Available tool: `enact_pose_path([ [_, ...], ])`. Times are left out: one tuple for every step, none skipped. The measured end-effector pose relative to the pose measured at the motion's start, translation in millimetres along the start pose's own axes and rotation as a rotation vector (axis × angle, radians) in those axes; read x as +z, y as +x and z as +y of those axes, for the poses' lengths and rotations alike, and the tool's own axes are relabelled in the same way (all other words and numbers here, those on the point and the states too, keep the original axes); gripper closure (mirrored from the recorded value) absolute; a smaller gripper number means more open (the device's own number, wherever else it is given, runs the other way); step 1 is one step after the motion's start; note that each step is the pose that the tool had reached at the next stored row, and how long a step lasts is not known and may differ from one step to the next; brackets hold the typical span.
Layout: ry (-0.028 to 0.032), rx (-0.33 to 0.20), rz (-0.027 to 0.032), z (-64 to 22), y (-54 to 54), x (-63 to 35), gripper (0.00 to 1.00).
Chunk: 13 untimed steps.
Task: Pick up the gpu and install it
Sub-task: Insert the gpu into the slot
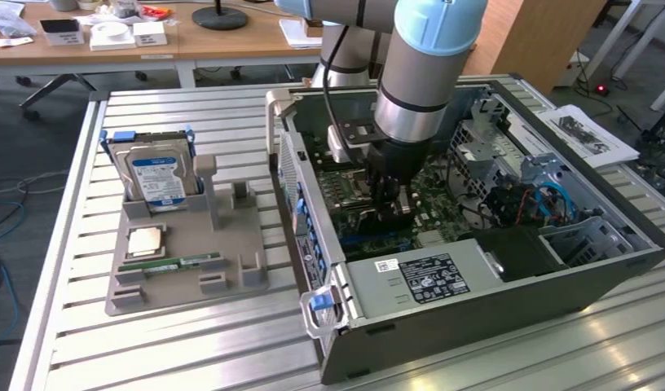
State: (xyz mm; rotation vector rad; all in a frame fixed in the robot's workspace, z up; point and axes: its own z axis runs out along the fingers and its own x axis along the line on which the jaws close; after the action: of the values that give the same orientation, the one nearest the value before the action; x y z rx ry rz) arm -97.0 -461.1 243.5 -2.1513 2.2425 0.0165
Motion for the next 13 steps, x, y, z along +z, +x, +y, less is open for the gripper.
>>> enact_pose_path([
  [0.0000, 0.000, -0.0001, 0.0, 0.0, 0.2, 0.73],
  [0.0000, 0.000, 0.0000, 0.0, 0.1, 0.3, 0.73],
  [0.0000, 0.000, 0.0001, 0.0, 0.0, 0.3, 0.73],
  [0.0000, 0.000, 0.0001, 0.0, 0.0, 0.3, 0.73],
  [0.0000, 0.000, -0.0001, 0.0, 0.0, 0.4, 0.73],
  [0.0000, 0.000, -0.0001, 0.0, 0.0, 0.4, 0.73],
  [0.0001, 0.000, -0.0002, 0.0, 0.0, 0.5, 0.73],
  [0.0001, 0.000, -0.0002, 0.0, 0.0, 0.4, 0.73],
  [0.0001, 0.000, -0.0001, 0.0, 0.0, 0.4, 0.73],
  [0.0001, 0.000, -0.0001, 0.0, 0.0, 0.4, 0.73],
  [0.0001, 0.000, -0.0001, 0.0, 0.0, 0.4, 0.73],
  [0.0001, 0.000, -0.0002, 0.0, 0.0, 0.5, 0.73],
  [0.0001, 0.000, -0.0001, 0.0, 0.0, 0.4, 0.73],
])
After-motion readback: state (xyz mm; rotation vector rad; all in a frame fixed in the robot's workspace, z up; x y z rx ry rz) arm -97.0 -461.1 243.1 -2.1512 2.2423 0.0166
